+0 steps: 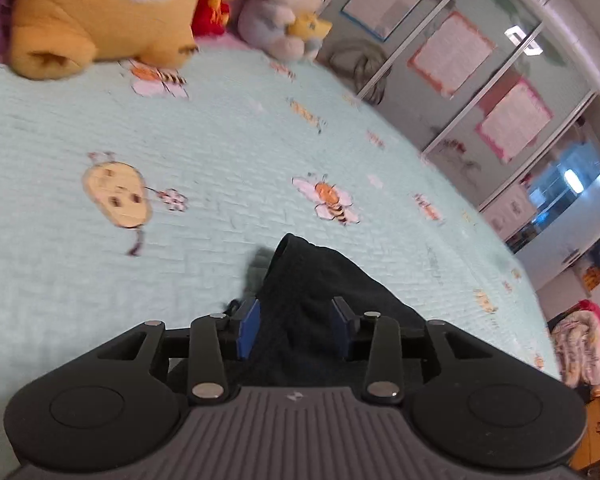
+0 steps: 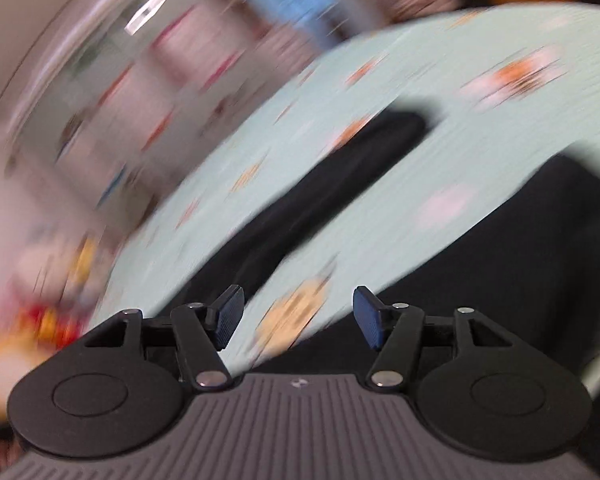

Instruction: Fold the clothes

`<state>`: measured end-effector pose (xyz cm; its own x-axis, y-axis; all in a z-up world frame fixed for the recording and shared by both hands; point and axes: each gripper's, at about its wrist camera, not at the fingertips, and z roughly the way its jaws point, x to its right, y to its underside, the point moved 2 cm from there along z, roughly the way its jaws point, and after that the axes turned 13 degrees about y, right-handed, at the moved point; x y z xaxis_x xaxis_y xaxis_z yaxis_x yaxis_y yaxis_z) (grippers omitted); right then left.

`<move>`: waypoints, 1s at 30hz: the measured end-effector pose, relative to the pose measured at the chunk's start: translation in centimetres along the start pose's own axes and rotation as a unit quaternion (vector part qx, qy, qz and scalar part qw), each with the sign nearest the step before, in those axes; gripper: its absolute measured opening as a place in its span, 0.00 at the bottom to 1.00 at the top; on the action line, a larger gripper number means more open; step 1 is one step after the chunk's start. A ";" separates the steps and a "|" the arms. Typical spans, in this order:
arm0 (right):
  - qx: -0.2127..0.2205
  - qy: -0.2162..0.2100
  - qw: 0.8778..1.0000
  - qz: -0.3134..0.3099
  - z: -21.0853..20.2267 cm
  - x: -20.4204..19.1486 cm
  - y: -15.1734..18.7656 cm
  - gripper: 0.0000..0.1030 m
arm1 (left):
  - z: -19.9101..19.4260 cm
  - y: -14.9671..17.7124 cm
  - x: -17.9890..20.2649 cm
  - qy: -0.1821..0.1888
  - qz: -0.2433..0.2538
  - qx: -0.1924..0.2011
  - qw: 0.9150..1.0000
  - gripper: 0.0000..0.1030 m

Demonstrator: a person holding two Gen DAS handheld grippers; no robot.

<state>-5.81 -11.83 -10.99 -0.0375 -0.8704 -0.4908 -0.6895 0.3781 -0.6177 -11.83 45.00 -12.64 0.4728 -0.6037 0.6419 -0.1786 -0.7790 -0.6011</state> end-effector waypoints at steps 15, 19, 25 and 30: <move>-0.107 -0.017 0.988 -0.106 7.3 -6.5 8.2 0.59 | 13.6 -4.2 -1.1 0.001 0.029 -0.042 0.999 0.15; -0.104 -0.009 0.986 -0.126 7.5 -6.9 8.4 0.59 | 13.9 -6.5 -1.2 0.014 0.022 0.010 1.000 0.15; -0.094 0.001 0.986 -0.138 7.0 -7.9 8.0 0.59 | 13.6 -5.2 -4.7 -0.005 -0.044 -0.028 0.999 0.29; -0.062 -0.029 0.985 -0.160 5.5 -10.5 7.0 0.59 | 3.8 -0.2 -4.7 -0.027 -0.012 0.013 0.999 0.38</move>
<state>-6.29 1.69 -13.57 0.2338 -0.9183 -0.3196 -0.7423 0.0437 -0.6687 -10.76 48.68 -17.33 0.5221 -0.5752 0.6297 -0.1457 -0.7876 -0.5987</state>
